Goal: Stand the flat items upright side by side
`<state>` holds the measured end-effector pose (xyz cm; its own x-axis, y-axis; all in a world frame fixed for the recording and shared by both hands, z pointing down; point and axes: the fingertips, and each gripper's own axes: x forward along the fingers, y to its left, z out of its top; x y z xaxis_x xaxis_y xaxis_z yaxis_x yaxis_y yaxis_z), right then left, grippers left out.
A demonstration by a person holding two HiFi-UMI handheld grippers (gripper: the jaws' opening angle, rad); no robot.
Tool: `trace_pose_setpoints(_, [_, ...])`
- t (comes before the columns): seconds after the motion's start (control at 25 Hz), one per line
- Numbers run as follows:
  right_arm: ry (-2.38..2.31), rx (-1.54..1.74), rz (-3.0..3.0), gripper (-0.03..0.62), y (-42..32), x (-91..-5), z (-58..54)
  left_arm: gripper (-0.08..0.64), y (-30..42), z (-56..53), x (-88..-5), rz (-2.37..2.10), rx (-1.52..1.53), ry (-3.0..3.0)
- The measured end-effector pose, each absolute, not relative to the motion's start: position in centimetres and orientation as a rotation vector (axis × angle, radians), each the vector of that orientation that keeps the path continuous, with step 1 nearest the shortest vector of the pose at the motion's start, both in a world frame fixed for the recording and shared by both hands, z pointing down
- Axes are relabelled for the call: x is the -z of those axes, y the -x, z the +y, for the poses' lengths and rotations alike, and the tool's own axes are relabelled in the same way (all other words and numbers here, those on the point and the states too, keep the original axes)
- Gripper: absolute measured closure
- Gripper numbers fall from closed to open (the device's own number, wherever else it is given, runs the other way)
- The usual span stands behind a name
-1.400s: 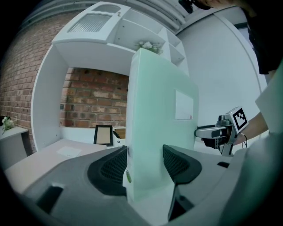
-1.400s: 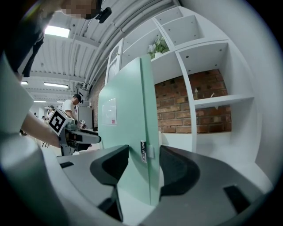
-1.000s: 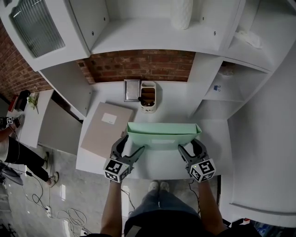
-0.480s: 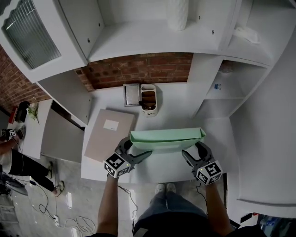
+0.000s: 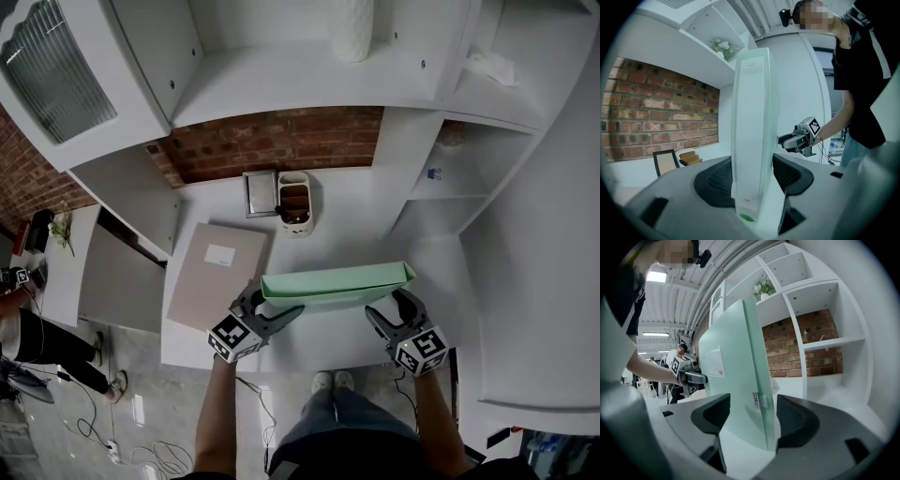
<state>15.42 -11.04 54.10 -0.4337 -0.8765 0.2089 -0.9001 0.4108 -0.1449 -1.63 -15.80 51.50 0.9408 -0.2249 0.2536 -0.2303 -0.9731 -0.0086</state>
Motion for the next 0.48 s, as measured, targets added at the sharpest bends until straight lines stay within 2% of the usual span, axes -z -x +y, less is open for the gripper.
trace_pose_setpoints(0.48, [-1.65, -0.328, -2.53, 0.304, -15.6, -53.5, -11.1, 0.339, 2.2, -14.3, -50.5, -0.653, -0.263, -3.059])
